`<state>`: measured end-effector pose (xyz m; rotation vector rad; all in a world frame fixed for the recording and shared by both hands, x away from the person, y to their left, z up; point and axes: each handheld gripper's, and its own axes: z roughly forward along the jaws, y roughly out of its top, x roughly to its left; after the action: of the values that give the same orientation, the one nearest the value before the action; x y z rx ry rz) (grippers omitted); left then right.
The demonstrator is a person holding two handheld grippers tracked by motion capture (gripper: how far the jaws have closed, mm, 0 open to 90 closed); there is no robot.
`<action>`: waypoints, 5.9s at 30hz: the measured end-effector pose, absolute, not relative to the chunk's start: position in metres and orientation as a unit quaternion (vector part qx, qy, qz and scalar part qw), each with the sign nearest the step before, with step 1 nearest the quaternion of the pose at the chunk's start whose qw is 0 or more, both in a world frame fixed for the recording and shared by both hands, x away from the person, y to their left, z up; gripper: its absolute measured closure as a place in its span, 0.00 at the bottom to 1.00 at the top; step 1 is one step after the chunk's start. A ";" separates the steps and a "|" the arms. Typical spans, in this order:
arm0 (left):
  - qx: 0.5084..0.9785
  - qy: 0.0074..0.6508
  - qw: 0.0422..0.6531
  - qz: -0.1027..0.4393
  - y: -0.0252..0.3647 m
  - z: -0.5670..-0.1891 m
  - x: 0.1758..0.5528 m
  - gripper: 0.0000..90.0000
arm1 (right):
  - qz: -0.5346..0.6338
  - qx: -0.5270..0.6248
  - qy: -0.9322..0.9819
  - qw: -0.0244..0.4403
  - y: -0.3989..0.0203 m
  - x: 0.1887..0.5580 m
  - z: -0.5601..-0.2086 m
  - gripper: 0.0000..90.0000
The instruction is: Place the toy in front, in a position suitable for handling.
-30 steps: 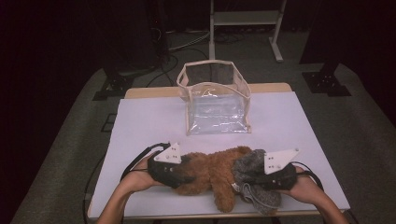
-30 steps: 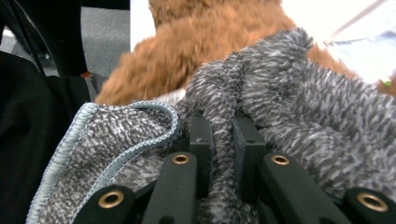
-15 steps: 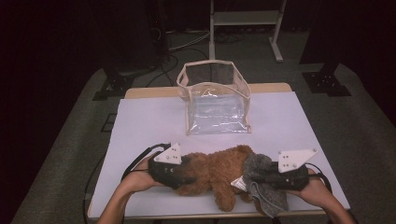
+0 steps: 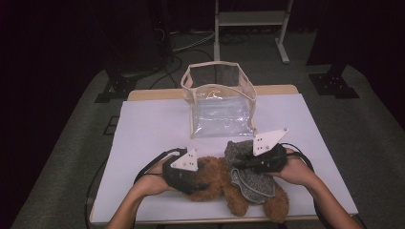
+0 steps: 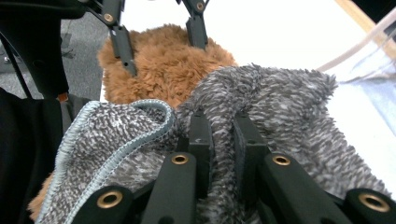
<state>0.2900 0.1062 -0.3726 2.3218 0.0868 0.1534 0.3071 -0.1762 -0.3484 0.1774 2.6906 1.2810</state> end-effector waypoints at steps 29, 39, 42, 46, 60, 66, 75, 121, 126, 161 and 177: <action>0.927 0.033 0.370 0.057 0.106 -0.372 0.290 0.40 | 0.421 0.047 0.902 0.083 -0.177 0.288 -0.353 0.89; 0.922 0.034 0.382 0.056 0.108 -0.374 0.289 0.41 | 0.444 0.095 0.888 0.075 -0.222 0.285 -0.362 0.89; 0.924 0.032 0.377 0.058 0.107 -0.372 0.289 0.41 | 0.439 0.091 0.890 0.083 -0.217 0.283 -0.358 0.89; 0.923 0.026 0.379 0.058 0.106 -0.372 0.289 0.41 | 0.445 0.075 0.888 0.084 -0.198 0.288 -0.353 0.88; 0.917 0.017 0.394 0.056 0.103 -0.372 0.289 0.41 | 0.451 0.107 0.882 0.083 -0.239 0.282 -0.358 0.88; 0.919 0.011 0.390 0.054 0.097 -0.370 0.291 0.41 | 0.449 0.095 0.883 0.094 -0.223 0.293 -0.346 0.88; 0.914 0.026 0.402 0.048 0.106 -0.359 0.296 0.33 | 0.449 0.116 0.883 0.072 -0.217 0.303 -0.366 0.89; 0.950 0.016 0.312 -0.018 0.034 -0.383 0.299 0.33 | 0.455 0.090 0.885 0.050 -0.211 0.276 -0.368 0.89; 0.941 0.007 0.337 0.018 0.040 -0.373 0.302 0.52 | 0.470 0.101 0.875 0.054 -0.218 0.281 -0.365 0.88; 0.919 0.032 0.387 0.062 0.076 -0.356 0.316 0.38 | 0.461 0.106 0.880 0.052 -0.215 0.306 -0.364 0.88; 0.900 0.046 0.432 0.033 0.120 -0.369 0.307 0.38 | 0.454 0.099 0.884 0.047 -0.224 0.297 -0.368 0.89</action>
<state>0.3069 0.1201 -0.3692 2.2440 0.1148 0.0819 0.2972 -0.2244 -0.3680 0.3015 2.6972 1.3842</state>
